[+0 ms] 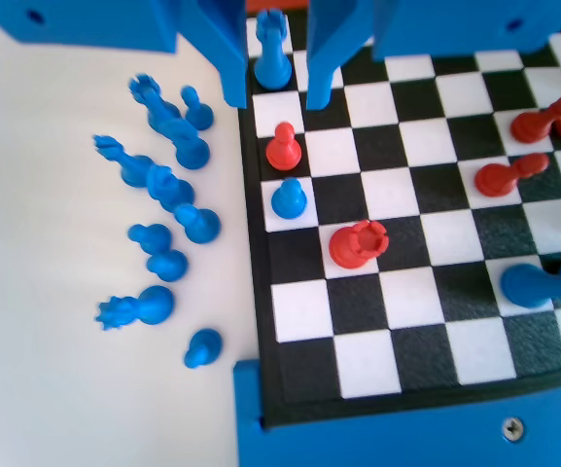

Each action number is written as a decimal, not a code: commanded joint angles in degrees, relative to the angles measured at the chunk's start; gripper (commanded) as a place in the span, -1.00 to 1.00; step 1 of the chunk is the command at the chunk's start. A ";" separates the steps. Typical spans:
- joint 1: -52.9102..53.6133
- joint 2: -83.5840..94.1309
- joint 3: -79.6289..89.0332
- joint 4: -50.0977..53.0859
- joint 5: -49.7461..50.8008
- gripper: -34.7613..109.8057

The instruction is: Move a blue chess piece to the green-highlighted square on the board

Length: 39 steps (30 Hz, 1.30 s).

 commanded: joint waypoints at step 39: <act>-0.53 -10.11 -6.68 -5.45 -5.80 -0.37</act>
